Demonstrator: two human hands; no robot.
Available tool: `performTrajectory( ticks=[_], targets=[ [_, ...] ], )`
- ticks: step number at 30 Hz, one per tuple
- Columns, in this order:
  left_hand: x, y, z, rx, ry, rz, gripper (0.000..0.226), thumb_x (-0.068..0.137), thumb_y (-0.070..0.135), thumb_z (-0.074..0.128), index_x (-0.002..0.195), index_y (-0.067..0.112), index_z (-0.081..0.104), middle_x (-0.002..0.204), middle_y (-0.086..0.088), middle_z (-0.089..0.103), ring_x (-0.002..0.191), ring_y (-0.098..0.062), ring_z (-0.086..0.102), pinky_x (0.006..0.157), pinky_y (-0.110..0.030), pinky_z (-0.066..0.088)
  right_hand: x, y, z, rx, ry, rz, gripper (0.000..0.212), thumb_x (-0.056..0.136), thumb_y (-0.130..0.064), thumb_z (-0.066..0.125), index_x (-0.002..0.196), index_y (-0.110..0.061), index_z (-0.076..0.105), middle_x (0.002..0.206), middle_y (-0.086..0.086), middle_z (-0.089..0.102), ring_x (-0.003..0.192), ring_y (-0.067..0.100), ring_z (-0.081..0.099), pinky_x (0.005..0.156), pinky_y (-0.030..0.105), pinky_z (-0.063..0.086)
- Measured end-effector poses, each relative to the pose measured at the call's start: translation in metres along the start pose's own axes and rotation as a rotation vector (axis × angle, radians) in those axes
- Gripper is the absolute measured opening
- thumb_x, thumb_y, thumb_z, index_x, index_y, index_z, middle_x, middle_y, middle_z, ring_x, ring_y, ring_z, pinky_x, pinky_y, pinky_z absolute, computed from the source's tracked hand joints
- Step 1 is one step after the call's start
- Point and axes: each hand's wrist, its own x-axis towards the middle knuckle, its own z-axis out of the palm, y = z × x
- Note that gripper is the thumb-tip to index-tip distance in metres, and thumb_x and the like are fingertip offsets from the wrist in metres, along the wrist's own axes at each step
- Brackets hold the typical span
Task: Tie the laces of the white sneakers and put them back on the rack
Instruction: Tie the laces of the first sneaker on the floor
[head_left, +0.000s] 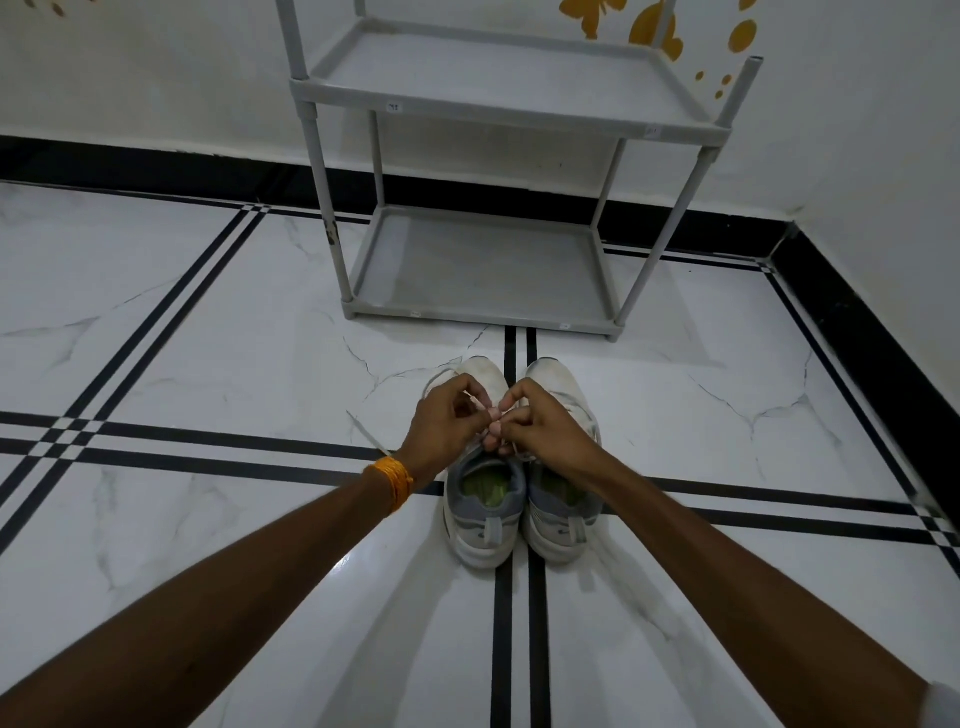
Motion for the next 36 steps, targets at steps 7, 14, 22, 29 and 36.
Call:
performTrajectory(
  ticks=[7,14,22,29,36],
  targets=[
    [-0.002,0.004,-0.014,0.217,-0.148,0.152,0.021,0.079,0.026,0.077,0.097,0.015,0.077,0.091,-0.004,0.076,0.083,-0.013,0.070,0.077,-0.024,0.056,-0.004,-0.009,0.000,-0.031,-0.007,0.102,0.027,0.089,0.008,0.056,0.113,-0.002,0.052,0.090,0.012,0.072,0.083,0.021,0.071,0.082,0.037,0.058],
    [0.005,0.017,-0.023,0.476,-0.146,0.211,0.016,0.084,0.022,0.072,0.095,0.012,0.077,0.090,-0.010,0.076,0.080,-0.018,0.066,0.071,-0.016,0.045,-0.004,-0.011,0.005,-0.036,0.139,0.125,0.022,0.090,0.008,0.056,0.108,-0.002,0.050,0.094,0.021,0.073,0.085,0.029,0.074,0.080,0.043,0.061],
    [0.007,0.027,-0.021,0.531,-0.203,0.049,0.026,0.094,0.025,0.058,0.095,0.004,0.073,0.086,-0.010,0.071,0.072,-0.016,0.059,0.061,-0.020,0.042,-0.008,-0.016,0.020,-0.133,0.279,0.016,0.009,0.096,-0.002,0.053,0.096,-0.011,0.054,0.081,0.005,0.072,0.066,0.013,0.073,0.061,0.021,0.059],
    [0.008,0.024,-0.024,-0.270,-0.276,-0.639,0.019,0.094,0.010,0.055,0.075,0.007,0.057,0.059,-0.003,0.046,0.047,-0.008,0.035,0.043,-0.017,0.030,-0.009,-0.010,0.013,-0.052,0.200,-0.003,0.008,0.091,-0.003,0.062,0.097,-0.007,0.059,0.091,0.013,0.073,0.080,0.020,0.074,0.072,0.035,0.063],
    [0.010,0.025,-0.020,-0.330,-0.233,-0.721,0.017,0.095,0.007,0.051,0.079,0.006,0.055,0.060,-0.003,0.047,0.047,-0.007,0.036,0.039,-0.014,0.031,-0.011,-0.022,0.015,-0.959,0.181,-0.361,0.032,0.083,-0.028,0.073,0.114,-0.023,0.066,0.128,0.000,0.058,0.112,0.017,0.052,0.093,0.035,0.046]
  ],
)
